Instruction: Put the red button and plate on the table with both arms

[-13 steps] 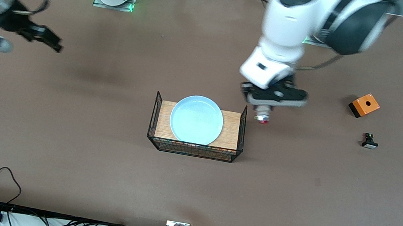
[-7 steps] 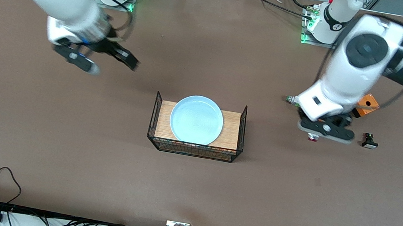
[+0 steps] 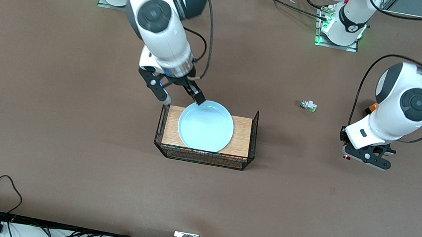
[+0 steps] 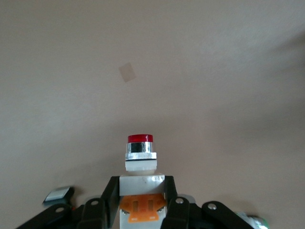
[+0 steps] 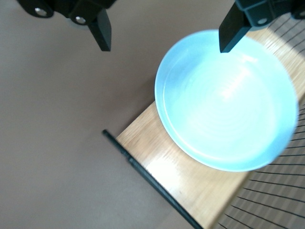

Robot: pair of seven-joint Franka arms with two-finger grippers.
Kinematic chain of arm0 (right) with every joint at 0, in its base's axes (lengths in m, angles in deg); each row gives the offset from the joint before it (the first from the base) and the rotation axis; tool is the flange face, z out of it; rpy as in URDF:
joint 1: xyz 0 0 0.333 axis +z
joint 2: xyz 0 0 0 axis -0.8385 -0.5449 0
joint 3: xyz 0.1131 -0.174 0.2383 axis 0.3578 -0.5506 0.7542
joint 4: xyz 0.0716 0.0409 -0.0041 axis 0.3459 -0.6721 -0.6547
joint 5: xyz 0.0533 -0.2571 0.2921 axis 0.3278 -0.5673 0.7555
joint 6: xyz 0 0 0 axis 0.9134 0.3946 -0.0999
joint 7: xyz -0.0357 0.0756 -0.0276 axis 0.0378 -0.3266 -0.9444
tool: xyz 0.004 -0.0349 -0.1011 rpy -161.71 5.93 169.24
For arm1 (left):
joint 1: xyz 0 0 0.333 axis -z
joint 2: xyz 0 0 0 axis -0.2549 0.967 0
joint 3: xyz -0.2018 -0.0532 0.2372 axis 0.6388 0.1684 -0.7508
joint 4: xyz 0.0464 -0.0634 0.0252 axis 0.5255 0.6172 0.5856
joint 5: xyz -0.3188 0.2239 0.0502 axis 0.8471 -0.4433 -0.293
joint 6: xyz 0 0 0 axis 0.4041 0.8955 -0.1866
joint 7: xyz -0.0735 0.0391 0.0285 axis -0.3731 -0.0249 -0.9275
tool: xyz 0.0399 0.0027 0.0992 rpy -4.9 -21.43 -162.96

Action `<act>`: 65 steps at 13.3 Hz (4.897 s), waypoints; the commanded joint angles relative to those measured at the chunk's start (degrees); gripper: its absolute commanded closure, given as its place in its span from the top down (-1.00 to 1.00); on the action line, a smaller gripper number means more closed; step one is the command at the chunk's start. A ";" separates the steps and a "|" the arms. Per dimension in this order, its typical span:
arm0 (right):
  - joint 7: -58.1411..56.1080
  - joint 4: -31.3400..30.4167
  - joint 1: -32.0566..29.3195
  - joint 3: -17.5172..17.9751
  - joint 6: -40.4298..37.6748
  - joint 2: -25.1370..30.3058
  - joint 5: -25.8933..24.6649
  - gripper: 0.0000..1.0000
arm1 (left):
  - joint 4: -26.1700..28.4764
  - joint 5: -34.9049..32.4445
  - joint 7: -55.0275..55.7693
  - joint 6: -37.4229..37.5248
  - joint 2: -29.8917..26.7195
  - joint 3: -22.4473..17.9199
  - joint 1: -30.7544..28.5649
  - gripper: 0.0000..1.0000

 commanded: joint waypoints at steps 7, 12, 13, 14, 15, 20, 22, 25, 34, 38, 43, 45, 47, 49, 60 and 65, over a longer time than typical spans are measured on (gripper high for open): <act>5.87 1.69 1.36 -1.14 4.86 -6.19 0.34 -0.39 | 10.56 1.42 -2.57 -25.59 9.59 0.37 -2.64 -0.33; 5.69 1.07 1.89 -1.14 4.95 -6.27 -0.01 -0.95 | 9.77 1.42 -2.39 -24.02 6.27 0.81 -2.65 1.00; 5.61 1.07 1.80 -1.14 4.77 -6.19 -0.10 -0.99 | 8.38 1.42 -2.04 -21.57 3.98 1.08 -2.73 1.00; 4.91 1.07 1.80 -1.14 4.43 -6.27 -0.10 -1.00 | 6.62 1.51 -1.34 -17.37 1.79 1.25 -2.73 1.00; 4.29 0.98 1.71 -1.14 4.33 -6.27 -0.10 -1.00 | 3.47 2.21 -0.90 -10.98 -0.06 1.78 -2.73 1.00; 1.92 1.77 1.54 -1.05 -1.26 -1.63 0.42 -1.00 | -21.04 9.07 0.77 32.35 -2.01 3.19 -2.65 1.00; 1.56 1.77 1.45 -1.05 -4.35 2.58 0.86 -1.00 | -27.47 8.98 0.77 41.43 -2.54 2.75 -2.65 1.00; 0.86 1.77 0.92 -1.14 -8.66 8.56 1.13 -1.00 | -29.78 8.19 0.69 44.11 -6.57 2.40 -2.38 1.00; -35.73 1.86 -19.97 -1.58 -18.50 12.27 3.94 -1.00 | -28.55 8.19 0.16 44.28 -10.72 -5.43 4.83 1.00; -58.41 0.38 -28.94 -1.58 -24.40 11.48 2.80 -1.00 | -28.73 8.19 -0.19 45.08 -10.81 -5.43 4.65 1.00; -77.85 -9.63 -35.28 -1.58 -16.61 10.08 -2.38 -1.00 | -28.64 8.10 -0.19 44.99 -10.63 -5.43 4.21 1.00; -84.63 -16.65 -38.35 -1.58 -6.97 9.20 -2.39 -1.00 | -28.64 8.10 -0.28 45.16 -10.63 -5.43 4.21 1.00; -90.34 -23.69 -39.85 -1.58 3.23 8.67 -2.39 -1.00 | -28.64 8.10 -0.19 45.16 -10.63 -5.43 4.30 1.00; -96.23 -29.92 -41.08 -1.49 14.99 6.57 -2.39 -1.00 | -28.64 8.10 -0.28 45.16 -10.54 -5.34 4.38 1.00; -81.95 -21.37 -40.40 0.97 -2.83 11.12 -1.77 1.00 | -28.64 8.28 -0.37 45.34 -10.80 -5.43 4.21 1.00; -72.18 -5.55 -36.35 0.88 -24.19 12.01 -2.38 1.00 | -28.73 8.10 -0.28 45.42 -10.98 -5.43 4.12 1.00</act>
